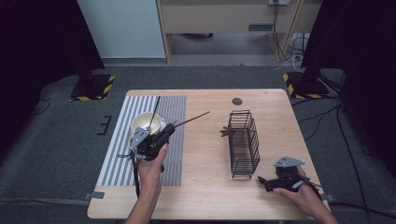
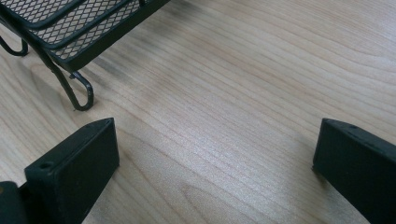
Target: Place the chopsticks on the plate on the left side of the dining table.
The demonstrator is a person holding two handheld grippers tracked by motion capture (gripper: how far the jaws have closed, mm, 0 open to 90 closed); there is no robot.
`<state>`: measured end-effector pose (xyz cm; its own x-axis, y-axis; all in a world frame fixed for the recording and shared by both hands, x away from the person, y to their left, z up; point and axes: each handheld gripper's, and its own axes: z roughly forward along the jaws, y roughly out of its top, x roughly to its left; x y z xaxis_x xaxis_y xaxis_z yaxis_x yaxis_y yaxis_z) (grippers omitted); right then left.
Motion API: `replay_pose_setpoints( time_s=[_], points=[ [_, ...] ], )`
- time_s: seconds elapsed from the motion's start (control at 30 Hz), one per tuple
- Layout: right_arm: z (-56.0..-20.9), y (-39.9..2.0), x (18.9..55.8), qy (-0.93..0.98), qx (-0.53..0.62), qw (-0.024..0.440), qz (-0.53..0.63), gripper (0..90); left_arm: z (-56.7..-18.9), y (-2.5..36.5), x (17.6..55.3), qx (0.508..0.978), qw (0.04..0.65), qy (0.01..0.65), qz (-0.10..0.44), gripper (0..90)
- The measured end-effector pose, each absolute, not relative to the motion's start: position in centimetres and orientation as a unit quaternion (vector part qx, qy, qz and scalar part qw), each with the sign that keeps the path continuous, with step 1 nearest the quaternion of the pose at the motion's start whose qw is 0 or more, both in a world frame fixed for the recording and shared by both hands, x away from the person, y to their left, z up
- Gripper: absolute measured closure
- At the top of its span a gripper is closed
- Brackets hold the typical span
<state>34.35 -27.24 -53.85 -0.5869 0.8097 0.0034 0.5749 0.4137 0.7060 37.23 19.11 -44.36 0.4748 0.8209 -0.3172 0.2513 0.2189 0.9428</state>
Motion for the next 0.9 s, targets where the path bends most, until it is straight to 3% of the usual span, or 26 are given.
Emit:
replay_pose_setpoints(
  time_s=[0.9],
  points=[
    [-53.9, -27.3, 34.4, 0.823, 0.42, 0.172, 0.341, 0.1, -46.2, 21.5, 36.5, 0.573, 0.621, 0.489, 0.216, 83.2]
  ],
)
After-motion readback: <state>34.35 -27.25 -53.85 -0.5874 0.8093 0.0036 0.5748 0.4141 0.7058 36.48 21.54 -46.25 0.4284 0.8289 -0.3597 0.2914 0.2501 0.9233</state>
